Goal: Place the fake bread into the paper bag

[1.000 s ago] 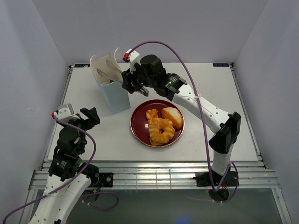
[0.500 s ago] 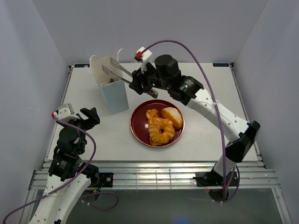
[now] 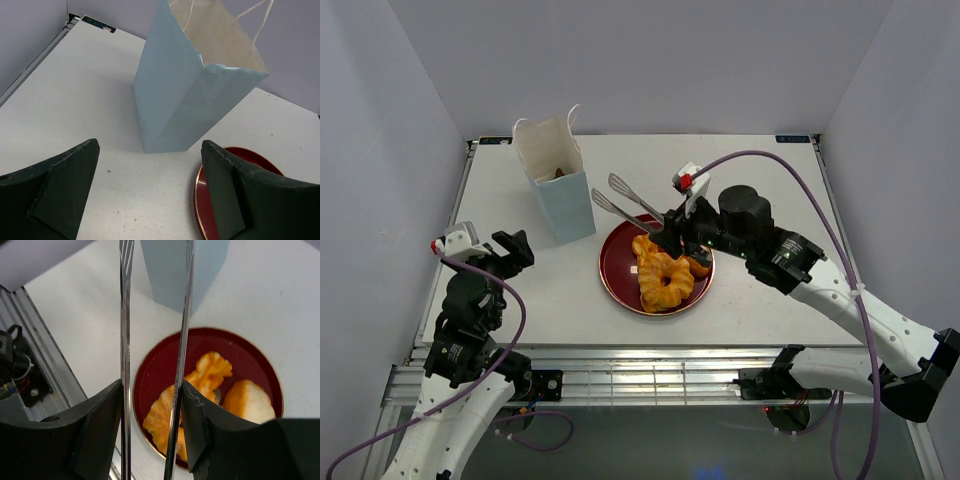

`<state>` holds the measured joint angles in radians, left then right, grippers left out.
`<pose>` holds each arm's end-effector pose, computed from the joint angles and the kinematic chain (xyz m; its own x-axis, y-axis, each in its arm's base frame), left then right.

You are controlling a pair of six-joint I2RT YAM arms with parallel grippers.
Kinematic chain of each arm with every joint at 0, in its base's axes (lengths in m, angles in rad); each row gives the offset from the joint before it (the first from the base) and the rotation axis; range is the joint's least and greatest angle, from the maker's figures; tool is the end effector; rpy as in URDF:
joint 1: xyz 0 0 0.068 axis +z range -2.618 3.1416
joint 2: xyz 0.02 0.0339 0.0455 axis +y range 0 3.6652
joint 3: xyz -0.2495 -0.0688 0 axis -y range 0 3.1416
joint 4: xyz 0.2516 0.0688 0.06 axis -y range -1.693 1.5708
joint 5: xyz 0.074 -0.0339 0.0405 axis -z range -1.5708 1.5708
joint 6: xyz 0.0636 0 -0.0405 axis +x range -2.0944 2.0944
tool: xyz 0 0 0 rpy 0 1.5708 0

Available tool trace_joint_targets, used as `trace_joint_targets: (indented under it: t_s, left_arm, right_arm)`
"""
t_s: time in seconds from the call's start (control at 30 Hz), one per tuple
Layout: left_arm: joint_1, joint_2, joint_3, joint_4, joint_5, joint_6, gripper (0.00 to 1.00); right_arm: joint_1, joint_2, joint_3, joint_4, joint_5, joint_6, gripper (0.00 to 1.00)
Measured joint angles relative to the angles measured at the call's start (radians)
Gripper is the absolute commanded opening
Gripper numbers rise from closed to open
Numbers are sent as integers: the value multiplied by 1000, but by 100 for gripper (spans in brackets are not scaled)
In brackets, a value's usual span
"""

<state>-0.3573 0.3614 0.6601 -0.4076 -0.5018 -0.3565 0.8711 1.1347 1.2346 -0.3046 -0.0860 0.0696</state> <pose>0.1404 -0.0197 0.3190 -0.0461 -0.3094 -0.9498 -0.1680 0.9397 -0.2979 0.1848 0.2280 0.3965 -0.1874 -0.1150 -0.9755 -0.8053 0.5867 0.0855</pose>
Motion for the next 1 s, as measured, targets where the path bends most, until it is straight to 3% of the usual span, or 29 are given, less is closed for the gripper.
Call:
trace_joint_targets:
  t_s: [0.43, 1.0]
  left_arm:
    - [0, 11, 0, 0, -1, 0, 93]
    - [0, 23, 0, 0, -3, 0, 93]
  right_arm:
    - [0, -298, -376, -58, 202, 112, 54]
    - [-12, -390, -494, -250, 368, 257, 58]
